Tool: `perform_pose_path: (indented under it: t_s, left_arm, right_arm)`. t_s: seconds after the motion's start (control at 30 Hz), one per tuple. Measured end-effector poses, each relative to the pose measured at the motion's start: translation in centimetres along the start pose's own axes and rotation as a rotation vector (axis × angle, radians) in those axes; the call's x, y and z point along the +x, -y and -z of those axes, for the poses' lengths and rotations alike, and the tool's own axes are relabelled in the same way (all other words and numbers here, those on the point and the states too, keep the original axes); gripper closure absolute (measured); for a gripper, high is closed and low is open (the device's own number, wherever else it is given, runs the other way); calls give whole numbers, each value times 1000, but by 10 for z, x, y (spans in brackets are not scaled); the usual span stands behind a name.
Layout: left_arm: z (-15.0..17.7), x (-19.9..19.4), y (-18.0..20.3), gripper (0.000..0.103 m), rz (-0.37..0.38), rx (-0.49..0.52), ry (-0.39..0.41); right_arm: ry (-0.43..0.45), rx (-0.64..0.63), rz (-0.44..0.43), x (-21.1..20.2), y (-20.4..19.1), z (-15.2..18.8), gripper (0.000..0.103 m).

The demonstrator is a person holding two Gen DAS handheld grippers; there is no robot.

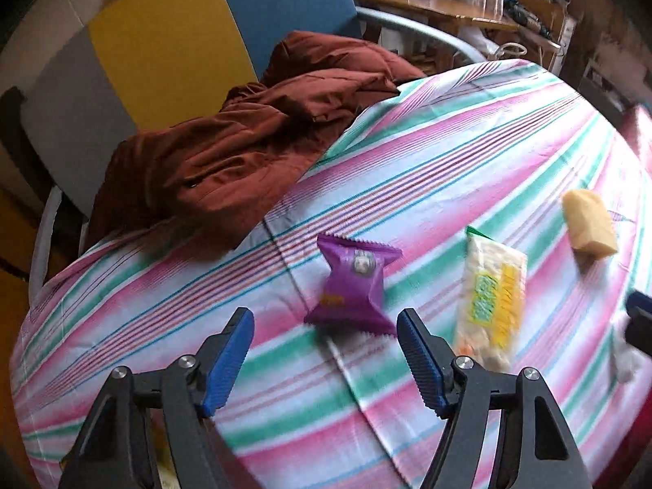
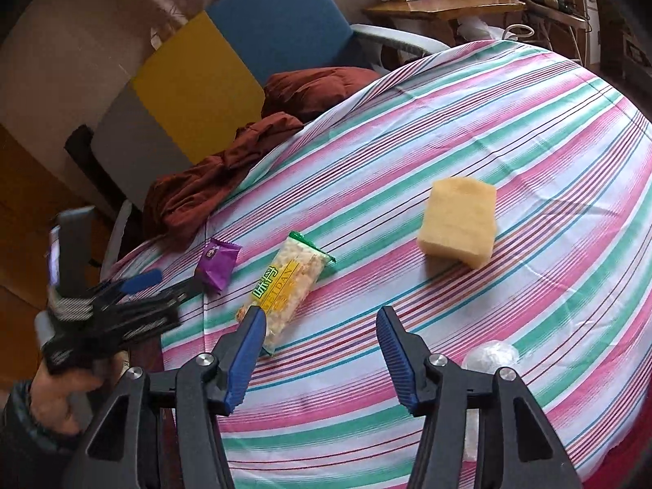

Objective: Organize objects
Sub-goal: 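Grasp the small purple packet with the left gripper while the right approaches the WEIDAN packet, then grasp the white-yellow WEIDAN snack packet with the right gripper while the left lifts the purple packet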

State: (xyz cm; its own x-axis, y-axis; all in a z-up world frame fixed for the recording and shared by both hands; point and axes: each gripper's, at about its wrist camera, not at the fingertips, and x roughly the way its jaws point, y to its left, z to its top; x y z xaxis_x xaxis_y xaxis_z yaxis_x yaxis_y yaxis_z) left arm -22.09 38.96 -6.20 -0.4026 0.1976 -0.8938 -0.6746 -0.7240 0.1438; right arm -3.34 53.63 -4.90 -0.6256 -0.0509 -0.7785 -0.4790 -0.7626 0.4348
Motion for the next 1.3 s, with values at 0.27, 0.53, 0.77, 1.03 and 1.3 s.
perform_pose_path:
  t_s: [0.27,0.53,0.77,1.03,1.3]
  left_arm:
    - [-13,34,8,67,34,19,-69]
    - [7,3,-4,69,30,-16,-5]
    - [34,-82,-36,69,42,-60,125]
    - [70,-165,-65,69,67,-106,265]
    - [118,-212,-94,69,78,-170,332]
  right_arm:
    - [-30,-24,8,9,-2,2,46]
    - [-50,-63,41,16,-8,4,46]
    - [-172,-55,18,42,-16,3,46]
    - [-205,26,47,90,-39,-21,36]
    - [-183,-92,223,125,-69,-20,36]
